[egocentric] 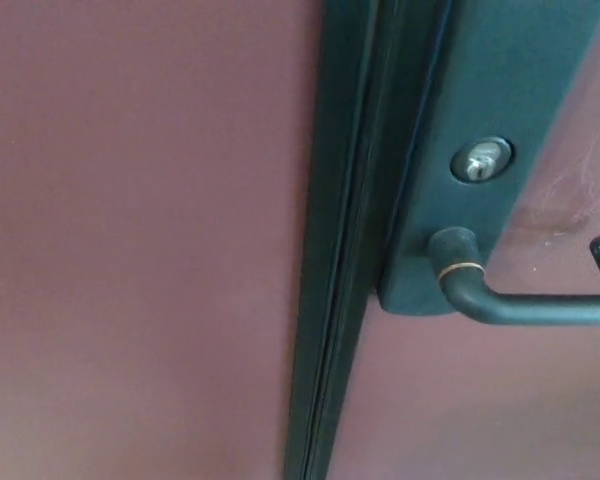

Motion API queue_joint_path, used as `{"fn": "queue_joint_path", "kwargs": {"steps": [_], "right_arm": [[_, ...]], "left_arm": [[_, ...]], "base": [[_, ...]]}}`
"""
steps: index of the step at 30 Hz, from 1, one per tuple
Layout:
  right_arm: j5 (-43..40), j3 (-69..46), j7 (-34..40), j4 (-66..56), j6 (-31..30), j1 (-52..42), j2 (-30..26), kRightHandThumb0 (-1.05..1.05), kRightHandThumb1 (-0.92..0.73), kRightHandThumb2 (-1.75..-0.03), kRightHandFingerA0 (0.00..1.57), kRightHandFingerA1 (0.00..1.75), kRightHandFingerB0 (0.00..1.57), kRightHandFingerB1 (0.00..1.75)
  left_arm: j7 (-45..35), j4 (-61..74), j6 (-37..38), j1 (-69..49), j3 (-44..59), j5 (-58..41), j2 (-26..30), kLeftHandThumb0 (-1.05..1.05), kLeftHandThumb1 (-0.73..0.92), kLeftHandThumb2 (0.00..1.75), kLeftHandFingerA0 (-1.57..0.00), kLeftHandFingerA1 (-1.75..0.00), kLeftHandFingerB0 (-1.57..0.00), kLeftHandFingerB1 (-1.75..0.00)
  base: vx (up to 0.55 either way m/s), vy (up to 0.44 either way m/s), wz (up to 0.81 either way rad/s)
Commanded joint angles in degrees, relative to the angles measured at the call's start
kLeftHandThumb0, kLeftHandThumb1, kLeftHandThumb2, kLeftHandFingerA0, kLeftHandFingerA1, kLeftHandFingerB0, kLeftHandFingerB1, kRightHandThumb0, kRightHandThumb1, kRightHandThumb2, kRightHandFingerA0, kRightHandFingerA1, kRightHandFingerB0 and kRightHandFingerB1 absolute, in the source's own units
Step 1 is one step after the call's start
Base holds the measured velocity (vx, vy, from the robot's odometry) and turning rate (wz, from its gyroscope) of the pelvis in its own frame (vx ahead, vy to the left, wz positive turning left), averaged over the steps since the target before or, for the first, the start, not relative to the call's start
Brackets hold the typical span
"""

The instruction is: The robot walks towards the door handle and put its right hand on it and twist the handle

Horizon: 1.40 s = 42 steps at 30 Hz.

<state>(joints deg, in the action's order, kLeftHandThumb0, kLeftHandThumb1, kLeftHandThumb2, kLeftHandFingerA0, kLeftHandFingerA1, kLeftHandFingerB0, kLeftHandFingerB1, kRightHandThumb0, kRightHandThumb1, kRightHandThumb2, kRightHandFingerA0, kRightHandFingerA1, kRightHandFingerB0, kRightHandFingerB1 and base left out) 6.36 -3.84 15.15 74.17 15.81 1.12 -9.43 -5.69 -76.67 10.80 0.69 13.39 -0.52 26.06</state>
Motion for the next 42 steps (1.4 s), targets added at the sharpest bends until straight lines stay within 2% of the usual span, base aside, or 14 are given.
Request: {"fn": "queue_joint_path", "kwargs": {"steps": [1,17,25,36,38,42], "right_arm": [[0.4,0.2,-0.2,0.1,0.1,-0.8,-0.2,0.06,-0.62,-0.57,0.71,0.57,0.54,0.47],[0.7,1.1,0.6,-0.2,-0.1,-0.3,-0.1,0.08,-0.61,-0.57,0.76,0.6,0.55,0.48],[1.0,1.4,0.7,-0.1,-0.4,0.0,0.0,0.08,-0.61,-0.57,0.74,0.59,0.56,0.48],[-1.3,-1.4,-2.2,-0.2,-0.5,1.2,-0.2,0.08,-0.63,-0.58,0.73,0.6,0.54,0.48],[-4.0,-3.8,-5.8,-1.5,0.5,0.8,-0.2,0.05,-0.64,-0.58,0.63,0.58,0.49,0.47],[-4.0,-4.9,-6.8,-2.0,0.4,0.7,-0.1,0.05,-0.64,-0.58,0.63,0.58,0.49,0.47]], "left_arm": [[-0.6,0.0,0.1,-0.4,-0.5,0.8,0.1,-0.24,0.53,0.56,-0.74,-0.55,-0.56,-0.42],[-0.6,0.0,0.3,-0.2,-0.3,0.4,0.0,-0.26,0.53,0.56,-0.73,-0.53,-0.57,-0.42],[-1.3,0.2,0.0,-0.2,0.3,-0.1,0.1,-0.25,0.53,0.56,-0.71,-0.51,-0.57,-0.42],[-0.5,0.1,0.1,0.7,-0.9,0.9,0.0,-0.25,0.53,0.56,-0.71,-0.52,-0.57,-0.42],[-1.1,0.3,0.6,0.5,-0.5,0.3,0.2,-0.25,0.53,0.56,-0.71,-0.52,-0.56,-0.42],[-1.2,0.4,0.7,0.4,-0.3,0.2,0.3,-0.25,0.53,0.56,-0.71,-0.52,-0.56,-0.42]], "base": [[0.0,0.0,0.0],[0.02,-0.036,0.02],[0.0,0.0,0.0],[0.0,0.0,0.0],[0.0,0.0,0.0],[0.0,0.0,0.0]]}}
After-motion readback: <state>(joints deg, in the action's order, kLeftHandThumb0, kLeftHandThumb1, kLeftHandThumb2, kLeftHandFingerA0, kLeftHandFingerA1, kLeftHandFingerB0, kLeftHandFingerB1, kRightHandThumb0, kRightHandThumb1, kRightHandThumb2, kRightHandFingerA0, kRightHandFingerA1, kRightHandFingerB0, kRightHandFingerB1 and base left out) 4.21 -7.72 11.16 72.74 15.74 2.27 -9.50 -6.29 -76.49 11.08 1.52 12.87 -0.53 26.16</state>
